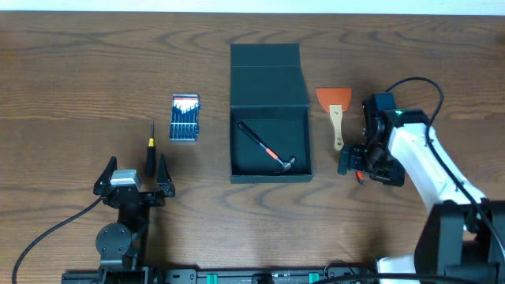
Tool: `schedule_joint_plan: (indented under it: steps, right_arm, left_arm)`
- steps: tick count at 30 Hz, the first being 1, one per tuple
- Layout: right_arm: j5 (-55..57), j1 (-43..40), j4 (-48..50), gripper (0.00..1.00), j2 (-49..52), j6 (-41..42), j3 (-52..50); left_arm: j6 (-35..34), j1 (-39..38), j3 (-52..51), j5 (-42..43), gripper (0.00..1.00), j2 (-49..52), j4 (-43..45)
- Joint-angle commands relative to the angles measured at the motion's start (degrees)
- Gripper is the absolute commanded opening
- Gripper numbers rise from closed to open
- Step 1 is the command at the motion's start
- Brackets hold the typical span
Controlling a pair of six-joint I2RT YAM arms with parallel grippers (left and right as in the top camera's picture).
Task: Pack container
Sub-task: 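Raise the right gripper and move it to the red-black pliers, then lower the right gripper and close it on the pliers handles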
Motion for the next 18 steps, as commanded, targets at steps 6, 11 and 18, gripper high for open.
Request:
schedule_joint_plan:
  steps: [6, 11, 18]
  right_arm:
    - [0.3, -0.2, 2.0, 0.99, 0.4, 5.9, -0.2]
    - [2.3, -0.2, 2.0, 0.99, 0.4, 4.3, -0.2]
    - [6.0, -0.2, 2.2, 0.99, 0.4, 3.2, -0.2]
  left_arm:
    - [0.5, -0.2, -0.5, 0.2, 0.99, -0.3, 0.2]
    - [0.5, -0.2, -0.5, 0.2, 0.99, -0.3, 0.3]
    - [0.5, -0.2, -0.5, 0.2, 0.99, -0.3, 0.2]
